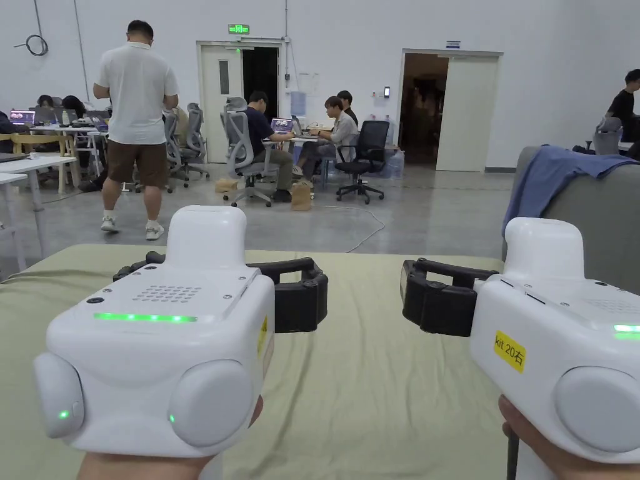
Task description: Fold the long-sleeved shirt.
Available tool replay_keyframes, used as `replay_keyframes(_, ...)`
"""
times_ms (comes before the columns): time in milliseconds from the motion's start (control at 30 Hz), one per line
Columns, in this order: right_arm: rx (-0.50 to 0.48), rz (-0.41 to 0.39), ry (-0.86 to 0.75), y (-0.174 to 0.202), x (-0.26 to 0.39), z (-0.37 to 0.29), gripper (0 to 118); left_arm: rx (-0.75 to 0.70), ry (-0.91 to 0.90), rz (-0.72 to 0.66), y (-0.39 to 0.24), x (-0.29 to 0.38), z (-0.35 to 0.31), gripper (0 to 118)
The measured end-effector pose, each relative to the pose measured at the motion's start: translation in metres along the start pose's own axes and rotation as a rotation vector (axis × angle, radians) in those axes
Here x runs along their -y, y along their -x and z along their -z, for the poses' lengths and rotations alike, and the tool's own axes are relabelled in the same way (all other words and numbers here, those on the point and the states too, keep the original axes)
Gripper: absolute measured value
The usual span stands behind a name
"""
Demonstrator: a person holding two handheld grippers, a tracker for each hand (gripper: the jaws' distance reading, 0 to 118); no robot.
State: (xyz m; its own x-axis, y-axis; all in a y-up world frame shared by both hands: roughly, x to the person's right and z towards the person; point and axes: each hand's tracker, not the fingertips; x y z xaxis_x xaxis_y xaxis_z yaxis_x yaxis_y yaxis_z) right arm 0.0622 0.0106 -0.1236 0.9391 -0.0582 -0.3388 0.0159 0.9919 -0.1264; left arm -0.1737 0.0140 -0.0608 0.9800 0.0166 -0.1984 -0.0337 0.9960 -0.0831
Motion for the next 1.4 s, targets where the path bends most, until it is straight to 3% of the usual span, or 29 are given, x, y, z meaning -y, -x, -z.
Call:
replay_keyframes(200, -0.001, 0.01, -0.004, -0.001, 0.0, 0.0, 118, 0.002, 0.0, -0.007, 0.001, 0.0, 0.0, 118)
replay_keyframes(233, -0.001, 0.011, -0.003, -0.001, 0.0, 0.0, 111, 0.009, -0.002, -0.011, 0.003, 0.001, -0.001, 108)
replay_keyframes(267, -0.002, 0.005, 0.0, -0.001, 0.0, 0.0, 91, 0.031, -0.022, -0.022, 0.004, 0.002, -0.004, 77)
replay_keyframes(300, 0.006, -0.006, -0.001, 0.0, 0.001, -0.001, 47, 0.028, -0.034, -0.014, 0.002, 0.003, -0.007, 12)
replay_keyframes(333, 0.013, -0.025, -0.009, 0.001, 0.002, -0.003, 0, 0.003, -0.056, 0.035, -0.002, 0.004, -0.009, 0)
replay_keyframes(400, 0.093, -0.084, 0.034, 0.004, 0.004, -0.001, 0, -0.076, -0.043, 0.057, -0.004, 0.009, -0.006, 0)
replay_keyframes(467, 0.053, -0.068, 0.016, 0.004, 0.004, -0.003, 0, 0.079, 0.0, 0.01, 0.0, 0.01, -0.003, 0)
replay_keyframes(567, 0.058, -0.064, 0.022, 0.003, 0.007, -0.002, 0, 0.129, 0.045, -0.1, 0.008, 0.012, 0.003, 0)
replay_keyframes(700, 0.051, -0.047, 0.028, 0.006, 0.007, 0.008, 0, 0.039, 0.032, -0.079, 0.022, 0.012, 0.007, 0)
replay_keyframes(800, 0.005, -0.022, 0.022, 0.034, 0.003, 0.028, 0, -0.036, 0.008, -0.096, 0.054, 0.006, -0.003, 0)
replay_keyframes(900, -0.22, -0.007, 0.05, 0.091, 0.007, 0.049, 0, -0.174, 0.002, -0.121, 0.111, 0.002, -0.025, 0)
replay_keyframes(1067, -0.675, 0.01, 0.144, 0.218, 0.026, 0.062, 0, -0.566, 0.047, -0.137, 0.215, 0.01, -0.074, 0)
replay_keyframes(1133, -0.773, 0.012, 0.154, 0.247, 0.036, 0.059, 0, -0.625, 0.072, -0.131, 0.235, 0.017, -0.082, 0)
replay_keyframes(1200, -0.795, -0.011, 0.148, 0.262, 0.044, 0.058, 0, -0.624, 0.136, -0.119, 0.247, 0.029, -0.078, 2)
replay_keyframes(1267, -0.81, -0.046, 0.157, 0.258, 0.058, 0.062, 0, -0.564, 0.174, -0.13, 0.252, 0.049, -0.063, 25)
replay_keyframes(1300, -0.804, -0.062, 0.166, 0.254, 0.063, 0.067, 0, -0.537, 0.192, -0.148, 0.255, 0.062, -0.052, 53)
replay_keyframes(1333, -0.789, -0.079, 0.177, 0.249, 0.069, 0.071, 0, -0.507, 0.207, -0.172, 0.258, 0.077, -0.039, 106)
replay_keyframes(1367, -0.764, -0.095, 0.194, 0.234, 0.078, 0.075, 0, -0.484, 0.241, -0.189, 0.261, 0.096, -0.024, 118)
replay_keyframes(1400, -0.738, -0.107, 0.214, 0.225, 0.084, 0.08, 0, -0.466, 0.291, -0.208, 0.279, 0.122, -0.003, 117)
